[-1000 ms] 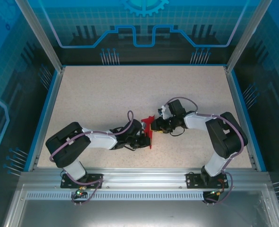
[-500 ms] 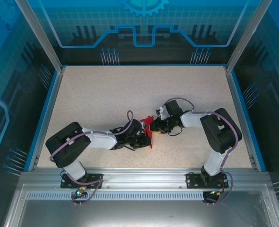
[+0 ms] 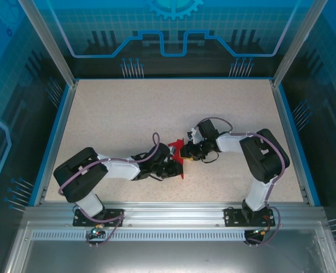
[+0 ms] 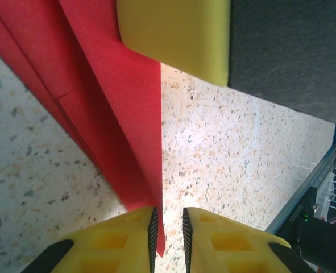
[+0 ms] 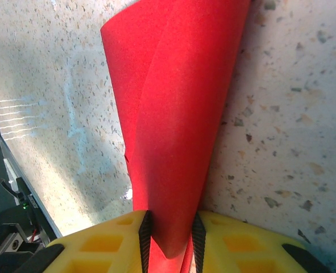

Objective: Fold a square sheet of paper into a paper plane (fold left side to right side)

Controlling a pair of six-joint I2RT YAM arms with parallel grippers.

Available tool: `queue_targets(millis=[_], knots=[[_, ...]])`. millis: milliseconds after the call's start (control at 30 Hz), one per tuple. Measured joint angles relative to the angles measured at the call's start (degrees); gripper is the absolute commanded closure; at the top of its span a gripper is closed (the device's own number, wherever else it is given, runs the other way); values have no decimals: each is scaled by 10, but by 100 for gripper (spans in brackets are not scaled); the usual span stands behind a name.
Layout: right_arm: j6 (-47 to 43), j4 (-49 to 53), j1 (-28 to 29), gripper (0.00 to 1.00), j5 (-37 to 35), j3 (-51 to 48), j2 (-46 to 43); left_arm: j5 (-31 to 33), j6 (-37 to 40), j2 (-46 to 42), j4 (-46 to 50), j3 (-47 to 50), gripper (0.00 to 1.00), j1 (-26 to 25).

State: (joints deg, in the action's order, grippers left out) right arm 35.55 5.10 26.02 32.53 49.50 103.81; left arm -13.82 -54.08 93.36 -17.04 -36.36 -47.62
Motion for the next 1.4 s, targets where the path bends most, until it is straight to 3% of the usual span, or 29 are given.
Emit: queue_targets(millis=[300, 600, 900, 1400], knots=[[-2, 2, 0, 72, 0, 1, 1, 0, 2, -92, 24, 29, 66, 57], [-2, 2, 0, 73, 0, 1, 1, -23, 12, -48, 41, 6, 66, 138], [-6, 3, 0, 73, 2, 1, 1, -56, 21, 34, 37, -54, 67, 145], [-10, 3, 0, 71, 5, 1, 1, -63, 21, 79, 30, -85, 66, 149]])
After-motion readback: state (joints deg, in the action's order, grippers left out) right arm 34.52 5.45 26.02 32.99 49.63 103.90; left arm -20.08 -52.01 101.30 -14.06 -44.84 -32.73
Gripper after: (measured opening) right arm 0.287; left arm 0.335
